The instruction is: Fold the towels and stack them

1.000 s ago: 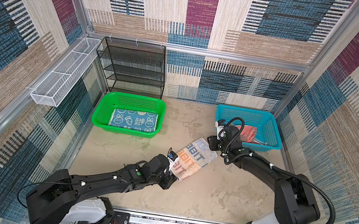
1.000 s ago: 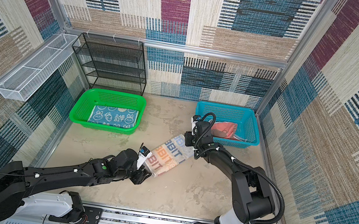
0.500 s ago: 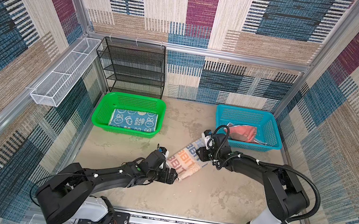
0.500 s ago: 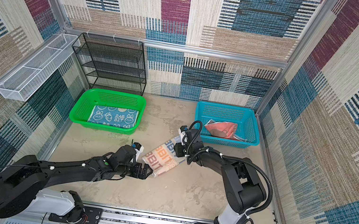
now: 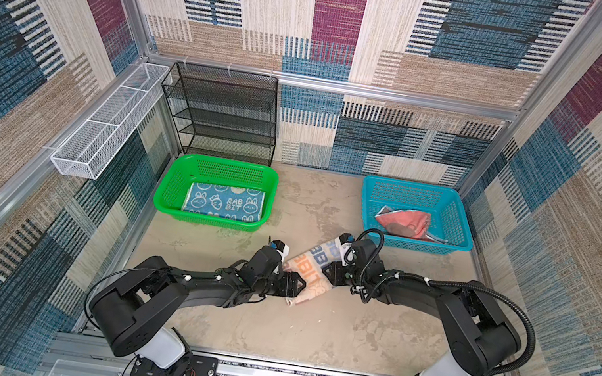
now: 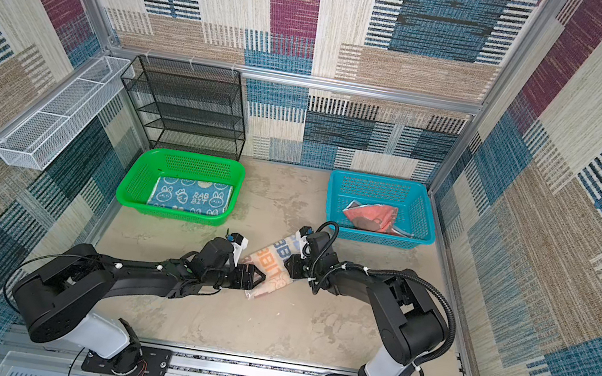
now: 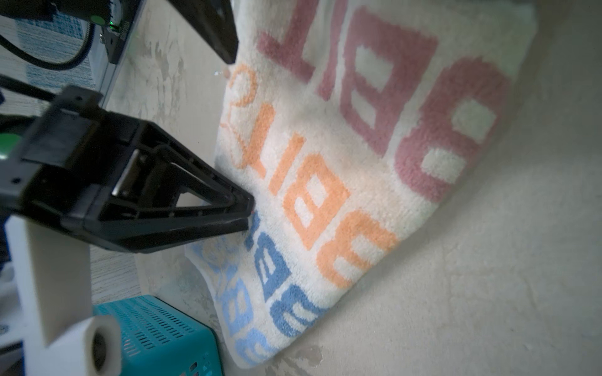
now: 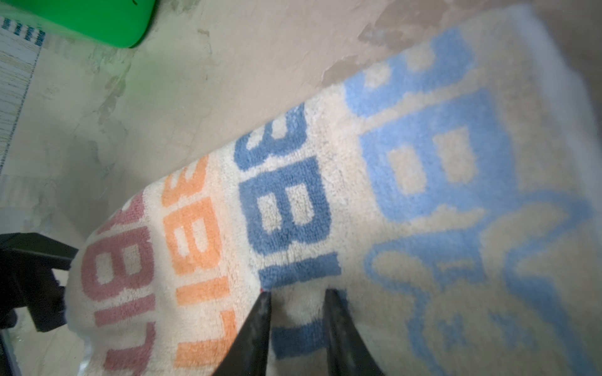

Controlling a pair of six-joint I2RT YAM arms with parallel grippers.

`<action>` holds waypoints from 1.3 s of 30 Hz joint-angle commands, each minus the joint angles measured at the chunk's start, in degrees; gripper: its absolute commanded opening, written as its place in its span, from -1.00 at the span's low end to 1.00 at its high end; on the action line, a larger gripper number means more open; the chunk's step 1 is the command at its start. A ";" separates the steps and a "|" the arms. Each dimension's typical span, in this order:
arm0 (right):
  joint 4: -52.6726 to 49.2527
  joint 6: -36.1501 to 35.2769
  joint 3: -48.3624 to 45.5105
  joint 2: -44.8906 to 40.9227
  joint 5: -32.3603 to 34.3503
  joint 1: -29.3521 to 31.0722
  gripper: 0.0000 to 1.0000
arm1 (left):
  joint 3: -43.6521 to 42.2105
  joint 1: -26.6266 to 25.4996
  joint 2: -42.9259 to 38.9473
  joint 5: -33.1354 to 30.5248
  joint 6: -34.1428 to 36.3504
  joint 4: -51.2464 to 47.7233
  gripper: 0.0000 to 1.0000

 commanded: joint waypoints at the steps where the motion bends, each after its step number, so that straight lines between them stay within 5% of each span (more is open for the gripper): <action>1: 1.01 3.59 -0.39 0.06 -3.02 0.20 -0.40 | 0.18 0.29 1.48 -1.58 -1.17 -7.92 0.24; 5: 1.61 4.10 -0.63 0.16 -3.56 0.29 -0.43 | 1.35 1.05 2.85 -2.16 -0.24 -7.63 0.02; 13: 1.89 4.15 -0.94 -1.05 -2.61 0.29 -0.44 | 3.67 4.36 5.23 -1.94 0.90 -7.34 -1.00; 17: 0.87 2.65 -0.52 -4.33 1.92 0.31 -0.36 | 8.99 5.29 6.28 -3.39 5.01 -13.43 -1.00; 27: -3.79 -2.59 -0.15 -17.96 23.88 0.20 0.09 | 36.24 6.11 10.89 -14.60 24.76 -46.08 -1.00; 39: -0.54 -2.84 -5.09 -18.14 23.79 0.20 0.02 | 64.35 15.70 17.07 -16.22 37.32 -69.98 -1.00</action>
